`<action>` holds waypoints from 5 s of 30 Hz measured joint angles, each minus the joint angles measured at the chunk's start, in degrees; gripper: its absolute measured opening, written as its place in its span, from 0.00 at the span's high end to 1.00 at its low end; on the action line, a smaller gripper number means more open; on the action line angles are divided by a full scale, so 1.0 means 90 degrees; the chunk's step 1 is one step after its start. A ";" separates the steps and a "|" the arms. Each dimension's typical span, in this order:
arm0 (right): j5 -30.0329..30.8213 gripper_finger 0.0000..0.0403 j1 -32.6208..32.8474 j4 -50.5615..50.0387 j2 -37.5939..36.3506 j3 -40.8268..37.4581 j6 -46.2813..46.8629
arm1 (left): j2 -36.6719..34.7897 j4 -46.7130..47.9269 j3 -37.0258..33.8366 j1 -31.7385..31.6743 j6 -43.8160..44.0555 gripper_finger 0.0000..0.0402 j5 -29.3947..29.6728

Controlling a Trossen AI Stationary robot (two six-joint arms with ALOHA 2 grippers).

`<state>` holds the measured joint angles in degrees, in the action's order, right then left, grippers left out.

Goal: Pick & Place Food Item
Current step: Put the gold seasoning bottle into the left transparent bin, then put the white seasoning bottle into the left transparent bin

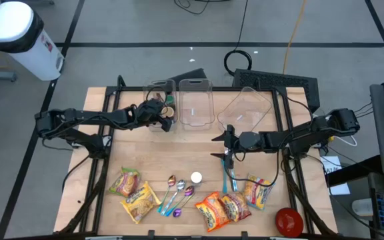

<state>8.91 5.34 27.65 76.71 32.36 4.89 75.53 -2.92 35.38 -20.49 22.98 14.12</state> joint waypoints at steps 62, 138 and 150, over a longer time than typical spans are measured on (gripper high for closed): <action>-0.0178 0.15 0.1545 0.1588 0.3743 0.1373 0.0382 | -0.2101 -0.0098 -0.0002 0.1429 -0.0136 0.10 -0.0682; -0.0180 0.54 0.0583 -0.0477 0.2227 0.1785 0.0639 | 0.2195 0.2853 0.4388 0.2906 -0.1826 0.14 -0.1402; -0.0161 0.54 0.0580 -0.0457 0.2229 0.1785 0.0663 | 0.2195 0.2781 0.4354 0.2912 -0.1746 0.49 -0.1459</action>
<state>7.46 10.57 23.53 96.77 48.42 10.85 95.29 22.11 74.56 5.72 7.27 0.99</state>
